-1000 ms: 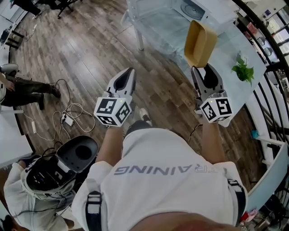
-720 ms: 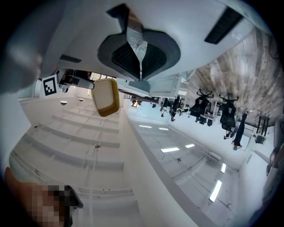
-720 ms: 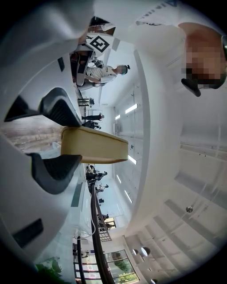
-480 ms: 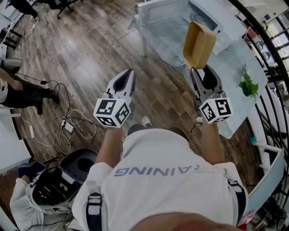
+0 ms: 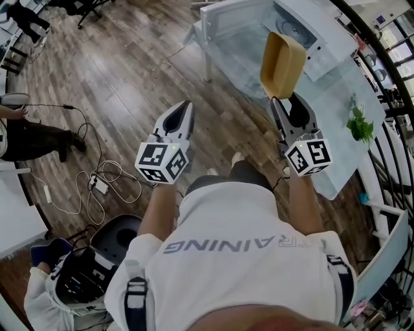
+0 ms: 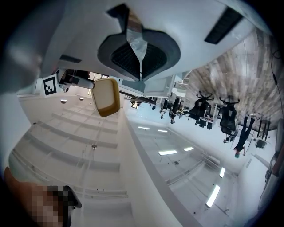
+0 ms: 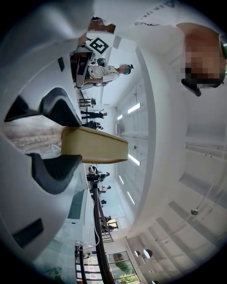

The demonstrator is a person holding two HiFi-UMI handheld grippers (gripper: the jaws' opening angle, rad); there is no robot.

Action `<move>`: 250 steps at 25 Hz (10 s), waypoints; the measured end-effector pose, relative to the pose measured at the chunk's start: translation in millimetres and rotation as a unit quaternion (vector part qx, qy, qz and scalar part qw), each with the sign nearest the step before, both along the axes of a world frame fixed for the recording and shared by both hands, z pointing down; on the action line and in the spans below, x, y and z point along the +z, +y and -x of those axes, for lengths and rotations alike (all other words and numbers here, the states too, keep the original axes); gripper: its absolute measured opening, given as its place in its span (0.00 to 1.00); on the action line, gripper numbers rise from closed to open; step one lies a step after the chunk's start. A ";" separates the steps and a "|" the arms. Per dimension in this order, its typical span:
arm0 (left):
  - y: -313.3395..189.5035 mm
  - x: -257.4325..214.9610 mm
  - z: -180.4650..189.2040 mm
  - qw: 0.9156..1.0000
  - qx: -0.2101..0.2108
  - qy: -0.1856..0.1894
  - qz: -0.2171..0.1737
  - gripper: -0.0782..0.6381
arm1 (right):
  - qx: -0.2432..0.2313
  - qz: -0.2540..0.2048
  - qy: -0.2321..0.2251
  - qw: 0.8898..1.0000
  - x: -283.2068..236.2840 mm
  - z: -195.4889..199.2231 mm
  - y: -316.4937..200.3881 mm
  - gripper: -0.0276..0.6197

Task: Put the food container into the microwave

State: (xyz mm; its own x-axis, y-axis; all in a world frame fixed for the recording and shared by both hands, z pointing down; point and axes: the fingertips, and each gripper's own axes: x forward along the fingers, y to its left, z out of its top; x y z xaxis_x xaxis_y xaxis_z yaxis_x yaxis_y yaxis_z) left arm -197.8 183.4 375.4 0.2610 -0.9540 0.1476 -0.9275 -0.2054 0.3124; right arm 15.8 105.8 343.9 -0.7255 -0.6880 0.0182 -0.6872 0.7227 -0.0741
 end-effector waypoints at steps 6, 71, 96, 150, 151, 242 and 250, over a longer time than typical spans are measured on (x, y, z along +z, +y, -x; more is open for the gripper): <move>-17.8 -1.3 11.8 1.000 -0.003 0.008 -0.001 0.17 | -0.003 0.006 -0.002 1.000 4.9 12.8 -17.8 0.37; -408.5 8.0 -93.9 0.988 0.149 -0.031 0.014 0.17 | 0.067 0.075 -0.030 0.994 62.6 -56.3 -345.4 0.37; -390.2 39.0 -78.5 0.990 0.126 -0.042 0.053 0.17 | 0.019 0.261 -0.092 0.961 189.7 -6.7 -365.5 0.37; -412.6 71.6 -72.8 0.981 0.168 -0.049 0.086 0.17 | 0.282 0.263 -0.347 0.855 236.6 -96.6 -550.2 0.37; -412.4 72.5 -72.8 0.980 0.170 -0.049 0.088 0.17 | 0.285 0.261 -0.349 0.854 235.7 -97.6 -552.4 0.37; -395.7 70.9 -97.7 0.980 0.179 0.004 0.092 0.17 | 0.278 0.211 0.084 0.933 237.5 -86.9 -477.8 0.08; -388.5 52.6 -111.8 0.984 0.171 -0.006 0.059 0.17 | 0.231 0.170 0.080 0.955 183.7 -78.8 -434.6 0.08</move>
